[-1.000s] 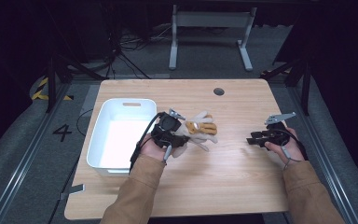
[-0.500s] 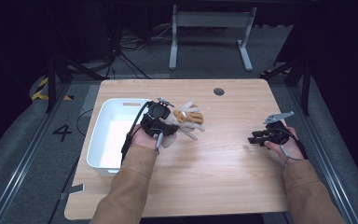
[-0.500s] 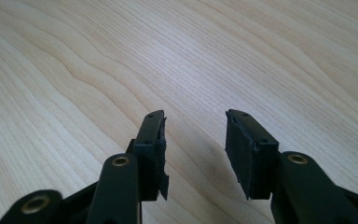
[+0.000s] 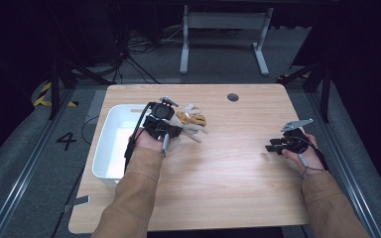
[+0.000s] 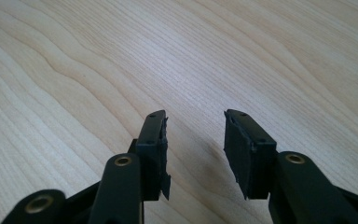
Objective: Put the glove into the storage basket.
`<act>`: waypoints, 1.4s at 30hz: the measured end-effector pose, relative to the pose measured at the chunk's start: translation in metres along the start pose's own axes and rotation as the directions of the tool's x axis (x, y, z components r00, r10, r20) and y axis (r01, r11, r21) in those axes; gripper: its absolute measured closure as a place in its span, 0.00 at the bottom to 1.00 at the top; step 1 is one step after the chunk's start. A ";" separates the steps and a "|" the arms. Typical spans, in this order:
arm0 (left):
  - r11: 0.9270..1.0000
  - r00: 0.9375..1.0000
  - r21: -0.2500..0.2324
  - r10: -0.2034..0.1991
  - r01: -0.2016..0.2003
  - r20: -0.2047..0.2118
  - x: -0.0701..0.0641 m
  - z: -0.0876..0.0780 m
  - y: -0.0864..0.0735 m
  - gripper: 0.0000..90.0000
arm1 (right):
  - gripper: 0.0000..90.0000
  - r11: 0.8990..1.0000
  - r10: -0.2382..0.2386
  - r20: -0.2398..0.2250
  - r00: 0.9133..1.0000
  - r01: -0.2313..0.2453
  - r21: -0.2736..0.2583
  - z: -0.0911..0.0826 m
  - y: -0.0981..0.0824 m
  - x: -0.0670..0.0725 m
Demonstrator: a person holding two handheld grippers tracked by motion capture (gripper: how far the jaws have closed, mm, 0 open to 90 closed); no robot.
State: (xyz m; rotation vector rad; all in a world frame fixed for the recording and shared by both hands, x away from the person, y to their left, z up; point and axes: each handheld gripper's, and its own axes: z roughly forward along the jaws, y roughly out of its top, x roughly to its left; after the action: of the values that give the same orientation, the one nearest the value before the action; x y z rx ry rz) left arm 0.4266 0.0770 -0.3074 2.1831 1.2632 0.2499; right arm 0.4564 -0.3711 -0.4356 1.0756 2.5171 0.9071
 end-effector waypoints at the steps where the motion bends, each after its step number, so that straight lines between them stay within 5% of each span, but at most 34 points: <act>1: 1.000 1.000 -0.003 -0.003 0.003 0.000 0.001 -0.001 0.000 0.76 | 0.66 1.000 -0.003 0.001 1.000 0.003 0.000 0.000 0.000 0.001; 10: 0.997 0.997 -0.008 -0.073 0.073 -0.028 0.013 -0.010 0.001 0.76 | 0.65 1.000 -0.025 0.036 0.999 0.025 0.009 -0.002 -0.001 0.005; 12: 0.992 0.991 -0.003 -0.128 0.128 -0.042 0.020 -0.013 0.003 0.76 | 0.65 1.000 -0.024 0.041 0.999 0.024 0.006 -0.004 -0.001 0.006; 20: 0.979 0.977 0.004 -0.204 0.204 -0.064 0.034 -0.017 0.009 0.76 | 0.65 1.000 -0.020 0.046 0.999 0.020 -0.003 -0.006 -0.002 0.003; 28: 0.956 0.955 -0.006 -0.292 0.292 -0.054 0.045 -0.026 0.016 0.76 | 0.65 1.000 -0.021 0.053 0.998 0.022 -0.008 -0.009 -0.003 0.003; 37: 0.944 0.936 -0.034 -0.331 0.329 -0.123 0.053 -0.037 0.012 0.76 | 0.65 1.000 -0.023 0.054 0.998 0.024 -0.005 -0.008 -0.003 0.003; 42: 0.928 0.913 -0.052 -0.371 0.368 -0.168 0.054 -0.043 0.008 0.76 | 0.65 1.000 -0.025 0.063 0.998 0.026 -0.003 -0.008 -0.003 0.005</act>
State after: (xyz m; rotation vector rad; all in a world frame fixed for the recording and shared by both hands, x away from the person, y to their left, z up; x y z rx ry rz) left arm 0.4424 0.1368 -0.2757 1.8879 1.7349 0.3019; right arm 0.4479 -0.3728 -0.4310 1.0517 2.4716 0.8577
